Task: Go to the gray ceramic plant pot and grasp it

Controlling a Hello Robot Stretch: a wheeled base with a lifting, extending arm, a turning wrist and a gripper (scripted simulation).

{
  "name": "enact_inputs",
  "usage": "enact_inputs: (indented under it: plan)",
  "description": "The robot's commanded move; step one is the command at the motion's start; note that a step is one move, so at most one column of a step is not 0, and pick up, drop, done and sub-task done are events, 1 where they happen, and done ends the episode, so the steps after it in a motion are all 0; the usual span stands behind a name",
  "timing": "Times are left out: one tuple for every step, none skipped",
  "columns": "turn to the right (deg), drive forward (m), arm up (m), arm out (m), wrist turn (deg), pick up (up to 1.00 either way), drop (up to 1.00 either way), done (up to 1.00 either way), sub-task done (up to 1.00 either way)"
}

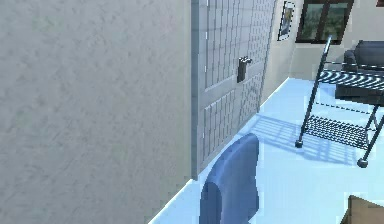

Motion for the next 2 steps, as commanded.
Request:
enact_inputs:
  plan:
    - [0.0, 0.0, 0.1, 0.0, 0.0, 0.0, 0.0, 0.0, 0.0]
    - [0.0, 0.0, 0.0, 0.0, 0.0, 0.0, 0.0, 1.0, 0.0]
